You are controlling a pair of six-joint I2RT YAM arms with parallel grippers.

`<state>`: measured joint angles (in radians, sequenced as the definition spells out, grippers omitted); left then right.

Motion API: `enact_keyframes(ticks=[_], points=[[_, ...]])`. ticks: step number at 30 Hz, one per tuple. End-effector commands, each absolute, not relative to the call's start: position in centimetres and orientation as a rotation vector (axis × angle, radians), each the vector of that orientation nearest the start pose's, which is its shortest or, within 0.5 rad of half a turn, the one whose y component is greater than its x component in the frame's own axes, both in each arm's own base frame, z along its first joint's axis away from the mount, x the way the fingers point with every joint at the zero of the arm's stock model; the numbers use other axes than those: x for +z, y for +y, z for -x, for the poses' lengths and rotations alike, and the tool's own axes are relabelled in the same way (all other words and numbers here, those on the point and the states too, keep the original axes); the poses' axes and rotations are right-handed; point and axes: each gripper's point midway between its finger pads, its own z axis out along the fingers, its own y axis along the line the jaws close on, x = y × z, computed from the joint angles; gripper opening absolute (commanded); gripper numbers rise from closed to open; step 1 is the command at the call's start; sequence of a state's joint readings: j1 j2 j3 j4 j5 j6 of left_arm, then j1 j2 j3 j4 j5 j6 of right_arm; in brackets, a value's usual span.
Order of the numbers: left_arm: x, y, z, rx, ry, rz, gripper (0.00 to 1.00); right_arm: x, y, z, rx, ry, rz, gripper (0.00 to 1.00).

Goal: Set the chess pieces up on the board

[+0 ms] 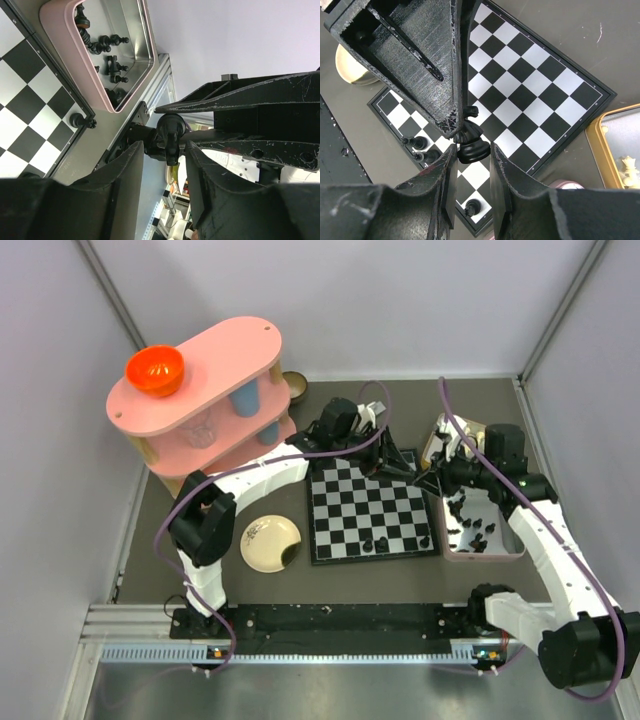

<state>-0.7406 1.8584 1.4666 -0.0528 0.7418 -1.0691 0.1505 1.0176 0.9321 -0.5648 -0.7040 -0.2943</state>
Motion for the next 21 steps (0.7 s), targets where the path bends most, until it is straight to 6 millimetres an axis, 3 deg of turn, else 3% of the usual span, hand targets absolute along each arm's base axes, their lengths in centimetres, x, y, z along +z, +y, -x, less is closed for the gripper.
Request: enact_keyframes(ticks=[1, 11, 15, 16, 20, 21], points=[[25.2, -45.1, -26.8, -1.813, 2.357, -0.264, 0.4, 23.6, 15.3, -26.6, 0.688, 1.876, 0.852, 0.08], [25.6, -45.3, -26.8, -1.852, 2.323, -0.27, 0.24, 22.9, 15.7, -26.1, 0.708, 1.884, 0.869, 0.08], [25.8, -45.2, -26.7, -1.852, 2.311, -0.274, 0.01, 22.7, 15.8, -26.0, 0.714, 1.885, 0.873, 0.1], [25.9, -45.1, -26.7, -1.853, 2.306, -0.275, 0.0, 22.8, 15.9, -25.9, 0.719, 1.882, 0.874, 0.13], [25.7, -44.4, -27.1, -1.802, 2.295, -0.273, 0.0, 23.1, 15.6, -25.8, 0.704, 1.883, 0.866, 0.65], [25.7, -44.1, -27.4, -1.783, 2.288, -0.27, 0.0, 23.0, 15.5, -25.6, 0.694, 1.89, 0.878, 0.69]])
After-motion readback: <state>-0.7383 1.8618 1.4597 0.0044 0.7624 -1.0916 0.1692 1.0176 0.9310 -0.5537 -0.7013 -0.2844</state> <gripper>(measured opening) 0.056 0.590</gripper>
